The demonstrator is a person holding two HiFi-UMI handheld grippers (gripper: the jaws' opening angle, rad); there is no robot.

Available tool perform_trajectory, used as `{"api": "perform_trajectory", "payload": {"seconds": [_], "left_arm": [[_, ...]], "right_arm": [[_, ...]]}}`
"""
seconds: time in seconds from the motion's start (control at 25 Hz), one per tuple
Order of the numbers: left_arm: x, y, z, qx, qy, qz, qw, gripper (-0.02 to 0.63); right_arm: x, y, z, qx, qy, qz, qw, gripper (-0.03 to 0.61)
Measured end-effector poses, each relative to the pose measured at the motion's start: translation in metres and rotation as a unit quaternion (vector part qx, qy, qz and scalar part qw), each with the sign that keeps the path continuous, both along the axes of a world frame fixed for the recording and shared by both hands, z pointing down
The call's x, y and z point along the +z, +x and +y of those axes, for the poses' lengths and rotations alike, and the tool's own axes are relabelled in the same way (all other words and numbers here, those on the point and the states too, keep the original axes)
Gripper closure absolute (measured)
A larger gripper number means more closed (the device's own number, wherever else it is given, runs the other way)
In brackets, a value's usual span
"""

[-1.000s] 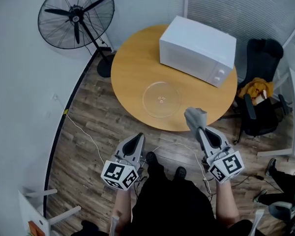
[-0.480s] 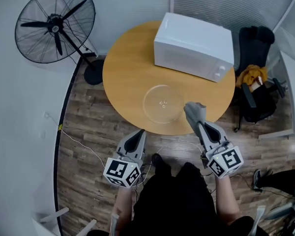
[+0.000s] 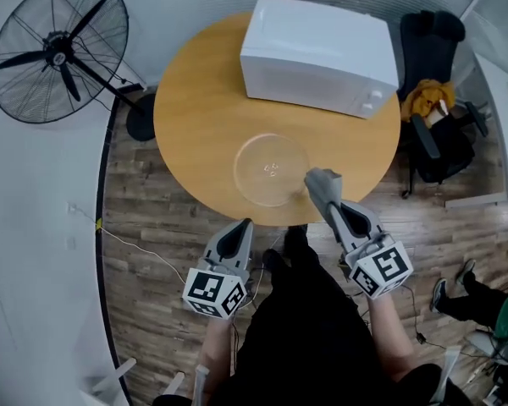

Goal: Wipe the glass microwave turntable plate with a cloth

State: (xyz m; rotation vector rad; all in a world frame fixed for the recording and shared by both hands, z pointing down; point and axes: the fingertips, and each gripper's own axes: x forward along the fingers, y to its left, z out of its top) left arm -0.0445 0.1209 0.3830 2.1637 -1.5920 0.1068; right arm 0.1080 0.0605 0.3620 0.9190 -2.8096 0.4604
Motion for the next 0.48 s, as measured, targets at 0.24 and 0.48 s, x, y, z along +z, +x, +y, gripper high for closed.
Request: {"api": "perform_trajectory", "payload": {"seconds": [0.24, 0.48], "left_arm": [[0.019, -0.003, -0.045, -0.025, -0.031, 0.019, 0.9990, 0.621], [0.045, -0.016, -0.082, -0.065, -0.073, 0.036, 0.9946, 0.620]], "right_arm": [[0.015, -0.012, -0.048, -0.021, -0.008, -0.007, 1.000, 0.559], [0.031, -0.035, -0.095, -0.065, -0.008, -0.003, 0.998, 0.560]]}}
